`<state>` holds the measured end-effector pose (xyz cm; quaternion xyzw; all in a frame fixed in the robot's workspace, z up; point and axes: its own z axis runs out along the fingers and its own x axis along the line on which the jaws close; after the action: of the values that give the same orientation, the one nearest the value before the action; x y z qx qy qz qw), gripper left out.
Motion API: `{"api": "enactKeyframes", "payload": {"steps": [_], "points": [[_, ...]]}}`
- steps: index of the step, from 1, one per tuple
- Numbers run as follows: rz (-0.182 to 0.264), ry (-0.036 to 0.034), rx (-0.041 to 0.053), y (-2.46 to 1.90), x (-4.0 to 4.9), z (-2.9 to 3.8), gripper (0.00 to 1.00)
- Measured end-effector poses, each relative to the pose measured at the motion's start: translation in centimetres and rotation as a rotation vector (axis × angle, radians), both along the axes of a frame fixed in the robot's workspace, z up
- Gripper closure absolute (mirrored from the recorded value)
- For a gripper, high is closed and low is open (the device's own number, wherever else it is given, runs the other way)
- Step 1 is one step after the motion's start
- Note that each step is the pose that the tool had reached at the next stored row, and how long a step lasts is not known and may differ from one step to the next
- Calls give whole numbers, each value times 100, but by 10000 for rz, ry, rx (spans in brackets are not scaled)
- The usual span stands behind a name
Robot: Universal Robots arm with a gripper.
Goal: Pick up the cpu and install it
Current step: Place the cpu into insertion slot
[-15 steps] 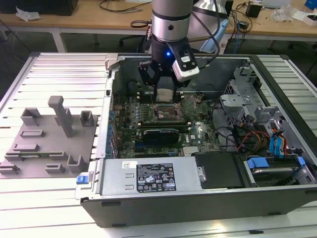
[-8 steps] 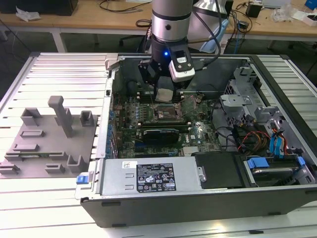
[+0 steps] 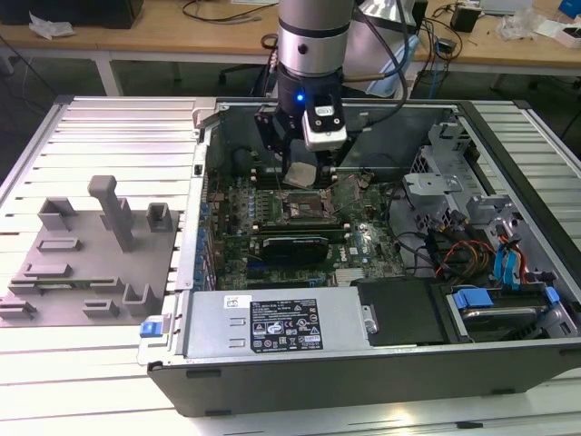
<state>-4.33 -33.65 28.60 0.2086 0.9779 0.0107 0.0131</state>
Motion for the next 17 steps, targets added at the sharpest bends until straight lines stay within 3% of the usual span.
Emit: {"api": "enactKeyframes", "payload": {"steps": [4, 12, 17], "points": [[-612, 0, -1, 0, 0, 0, 45], [-2358, 0, 0, 0, 0, -2, 45], [-3191, 0, 0, 0, 0, -4, 45]]}}
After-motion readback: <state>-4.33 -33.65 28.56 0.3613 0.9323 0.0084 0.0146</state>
